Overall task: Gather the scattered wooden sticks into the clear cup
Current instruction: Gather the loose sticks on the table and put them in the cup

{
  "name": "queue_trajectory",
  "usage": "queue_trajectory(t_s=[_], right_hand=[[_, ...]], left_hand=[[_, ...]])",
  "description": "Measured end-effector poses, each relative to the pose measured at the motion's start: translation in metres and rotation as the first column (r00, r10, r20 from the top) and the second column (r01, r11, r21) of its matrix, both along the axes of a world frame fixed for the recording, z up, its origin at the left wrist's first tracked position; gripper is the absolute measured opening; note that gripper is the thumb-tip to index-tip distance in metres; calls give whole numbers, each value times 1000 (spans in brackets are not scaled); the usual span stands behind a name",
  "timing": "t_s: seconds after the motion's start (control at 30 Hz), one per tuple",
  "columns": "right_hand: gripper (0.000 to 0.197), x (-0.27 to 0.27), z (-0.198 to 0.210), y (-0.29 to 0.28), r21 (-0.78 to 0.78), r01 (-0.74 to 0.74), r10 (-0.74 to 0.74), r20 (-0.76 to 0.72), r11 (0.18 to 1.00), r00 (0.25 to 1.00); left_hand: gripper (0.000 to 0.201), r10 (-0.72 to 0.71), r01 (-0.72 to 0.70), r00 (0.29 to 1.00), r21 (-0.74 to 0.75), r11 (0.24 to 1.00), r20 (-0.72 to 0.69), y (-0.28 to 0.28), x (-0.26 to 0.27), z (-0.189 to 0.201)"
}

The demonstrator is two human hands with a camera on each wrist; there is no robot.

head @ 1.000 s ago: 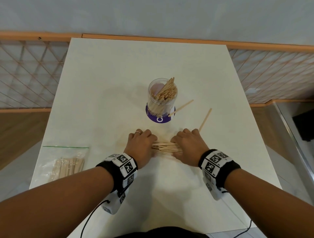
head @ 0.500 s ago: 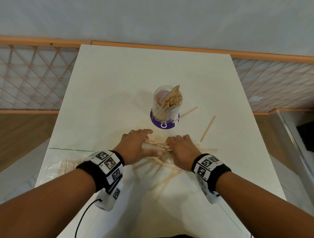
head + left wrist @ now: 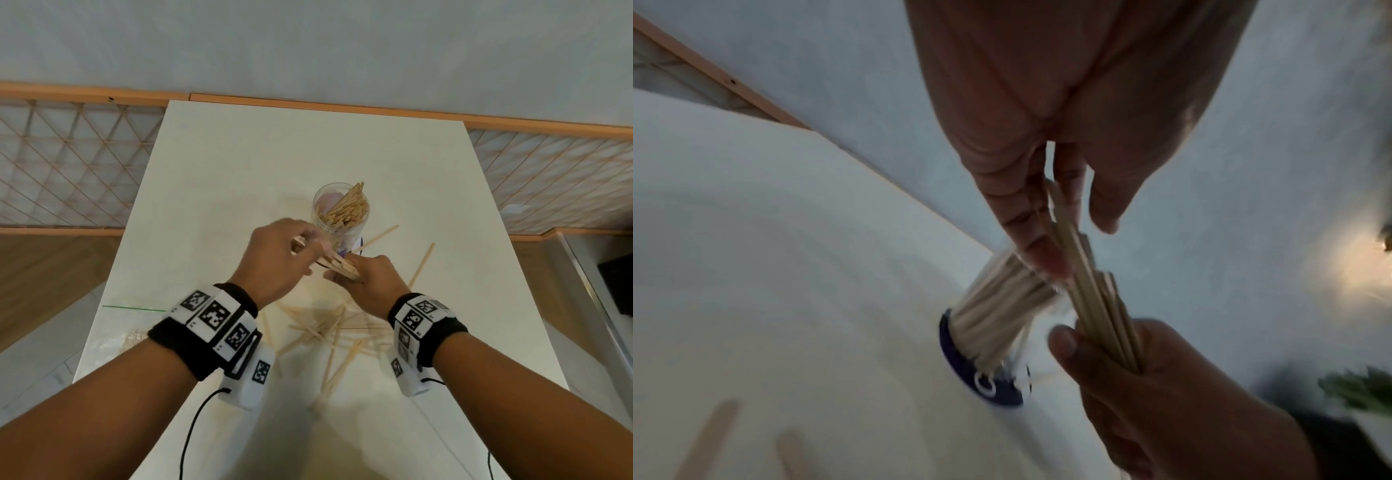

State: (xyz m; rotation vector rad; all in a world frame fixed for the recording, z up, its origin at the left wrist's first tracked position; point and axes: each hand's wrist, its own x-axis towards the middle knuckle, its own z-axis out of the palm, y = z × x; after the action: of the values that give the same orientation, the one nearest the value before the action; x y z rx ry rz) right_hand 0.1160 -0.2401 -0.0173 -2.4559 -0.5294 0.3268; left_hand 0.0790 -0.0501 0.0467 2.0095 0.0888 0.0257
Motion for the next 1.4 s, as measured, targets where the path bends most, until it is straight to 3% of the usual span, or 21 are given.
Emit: queue_trajectory(t_s=[0.07,0.13,0.23,0.3,0.37,0.43,0.47,0.53,0.6,0.77,0.93,1.0,1.1,1.2,1.3,1.37,1.4], right_hand=[[27,5,13,-3,73,92,-84,-104,993,991],[26,10,30,-3,205,188,-159,-151,961,976],[39,9,69,13,391,239,-208,-120,889,971],[51,7,94,30,536,202,-167,-113,820,979],[56,4,115,45,679,170,-88,-154,714,984],[52,1,126,55,775,184,-28,-210,605,977],[51,-1,128,59,796,193,-9,-230,574,973],[48,-5,124,63,790,204,-16,-239,578,971],[46,-8,117,65,777,210,-35,-236,594,971],[51,-9,110,63,816,265,-50,-279,515,959],[50,-12,93,66,745,287,-78,-302,602,950],[52,-12,89,63,725,300,-77,-324,620,943],[35,-12,91,60,730,271,-36,-321,627,947],[27,-11,93,59,755,256,-3,-319,604,948],[44,-12,90,64,733,337,-28,-398,590,917],[60,-9,96,67,726,406,-75,-442,555,894],[63,-4,103,66,726,427,-104,-446,539,889]], left_hand=[[14,116,-117,993,-89,989,-17,14,3,4],[15,131,-139,988,-91,986,-83,24,3,-4],[29,-114,119,976,16,993,-185,15,-11,-22],[55,-261,276,929,24,961,-264,0,-17,-31],[83,-314,315,889,-50,948,-333,-14,-17,-35],[85,-351,331,870,-117,936,-346,-27,-13,-28],[72,-369,334,867,-159,929,-335,-32,-10,-24],[29,-402,324,864,-275,905,-303,-38,-8,-11],[17,-410,279,861,-396,875,-299,-37,-6,-6],[26,-347,121,839,-478,870,-419,-21,-9,-15],[12,-386,198,856,-472,859,-343,-21,-8,-5],[20,-383,195,864,-485,852,-326,-20,-7,-1],[32,-416,213,847,-507,835,-330,-16,-5,0],[24,-422,218,832,-486,846,-361,-15,-5,-2],[6,-392,197,842,-466,863,-371,-18,-6,-2],[13,-375,197,843,-427,882,-386,-19,-7,-2],[25,-360,218,843,-359,907,-399,-18,-6,-5]])
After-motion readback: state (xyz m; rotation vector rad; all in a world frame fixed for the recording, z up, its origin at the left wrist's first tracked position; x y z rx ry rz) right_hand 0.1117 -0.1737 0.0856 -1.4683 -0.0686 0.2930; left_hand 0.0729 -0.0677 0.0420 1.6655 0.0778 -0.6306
